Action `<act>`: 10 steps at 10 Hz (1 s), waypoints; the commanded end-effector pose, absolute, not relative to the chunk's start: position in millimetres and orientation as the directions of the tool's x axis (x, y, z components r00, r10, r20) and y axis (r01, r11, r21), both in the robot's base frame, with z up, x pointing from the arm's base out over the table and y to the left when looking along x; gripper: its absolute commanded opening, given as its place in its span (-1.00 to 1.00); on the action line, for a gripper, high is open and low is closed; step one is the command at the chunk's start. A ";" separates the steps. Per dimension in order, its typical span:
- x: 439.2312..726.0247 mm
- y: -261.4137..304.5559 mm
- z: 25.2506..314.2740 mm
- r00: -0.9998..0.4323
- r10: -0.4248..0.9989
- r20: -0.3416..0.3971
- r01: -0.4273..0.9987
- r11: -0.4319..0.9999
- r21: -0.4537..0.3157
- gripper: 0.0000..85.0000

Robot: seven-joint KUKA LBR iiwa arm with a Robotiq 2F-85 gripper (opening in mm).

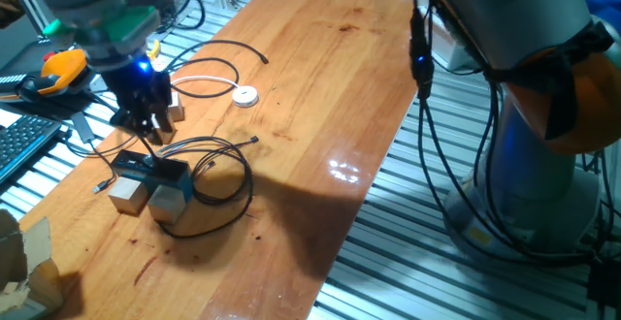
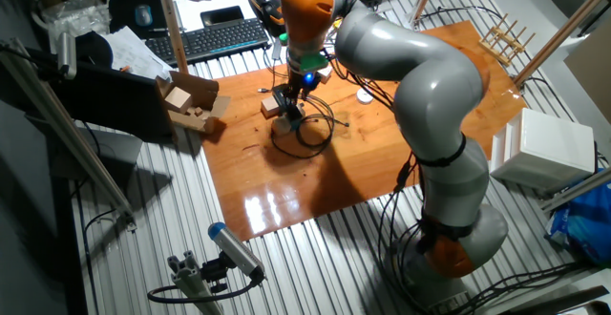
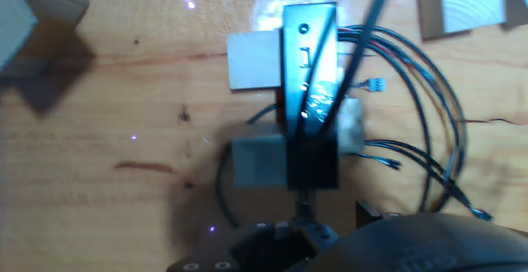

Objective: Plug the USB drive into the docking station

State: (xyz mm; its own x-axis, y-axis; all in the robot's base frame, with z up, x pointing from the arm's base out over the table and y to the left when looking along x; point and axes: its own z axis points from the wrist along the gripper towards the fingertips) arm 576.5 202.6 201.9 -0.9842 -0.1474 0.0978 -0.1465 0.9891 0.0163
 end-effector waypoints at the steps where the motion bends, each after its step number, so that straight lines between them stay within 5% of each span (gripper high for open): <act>1: 578.9 189.7 207.8 -0.982 -0.162 0.097 -0.162 0.987 0.011 -0.20; 3: 585.3 158.6 208.5 -0.975 -0.211 0.067 -0.210 0.978 0.016 -0.20; 5: 594.0 123.6 211.2 -0.964 -0.259 0.057 -0.256 0.965 0.055 -1.00; 10: 601.9 66.0 233.0 -0.939 -0.344 0.014 -0.343 0.938 0.042 -1.00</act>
State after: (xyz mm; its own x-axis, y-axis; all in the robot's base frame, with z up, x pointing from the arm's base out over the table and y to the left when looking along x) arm 601.9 100.8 233.0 -0.9391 -0.3433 0.0139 -0.3425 0.9385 0.0431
